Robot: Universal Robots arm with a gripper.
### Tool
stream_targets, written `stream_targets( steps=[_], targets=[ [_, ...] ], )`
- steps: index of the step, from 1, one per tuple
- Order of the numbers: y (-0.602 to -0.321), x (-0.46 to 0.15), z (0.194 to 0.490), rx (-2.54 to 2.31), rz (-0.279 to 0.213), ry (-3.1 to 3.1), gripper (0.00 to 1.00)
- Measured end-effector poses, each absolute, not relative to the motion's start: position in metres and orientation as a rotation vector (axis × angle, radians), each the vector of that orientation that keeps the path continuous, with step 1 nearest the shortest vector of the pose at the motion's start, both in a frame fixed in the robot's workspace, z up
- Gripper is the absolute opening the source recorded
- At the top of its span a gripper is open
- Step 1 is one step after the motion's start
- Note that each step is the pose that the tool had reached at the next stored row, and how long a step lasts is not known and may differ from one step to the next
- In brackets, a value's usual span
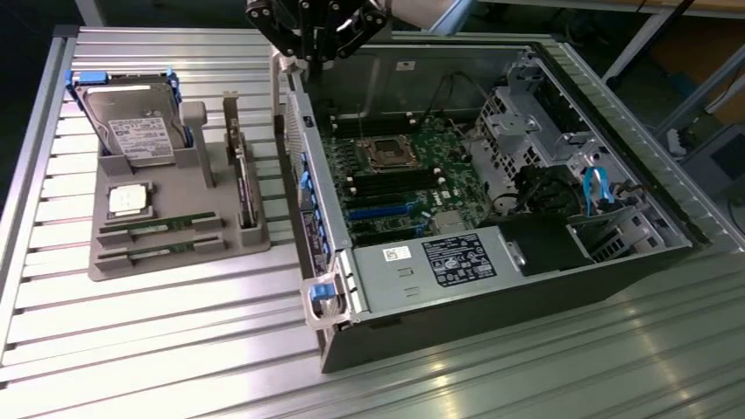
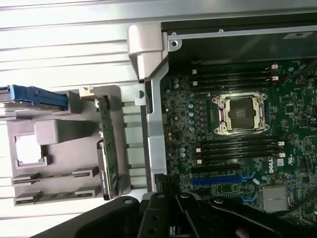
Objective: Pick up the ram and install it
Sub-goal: 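Reach for the ram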
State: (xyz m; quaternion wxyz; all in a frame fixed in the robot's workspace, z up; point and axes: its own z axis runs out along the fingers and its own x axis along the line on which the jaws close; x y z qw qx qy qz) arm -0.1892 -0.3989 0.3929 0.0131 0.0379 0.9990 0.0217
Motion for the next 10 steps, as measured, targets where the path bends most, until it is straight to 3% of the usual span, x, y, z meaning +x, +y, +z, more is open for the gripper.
stream_targets(
  steps=[10],
  targets=[
    [-0.399, -0.225, 0.392, 0.118, 0.068, 3.112, 0.10]
  ],
)
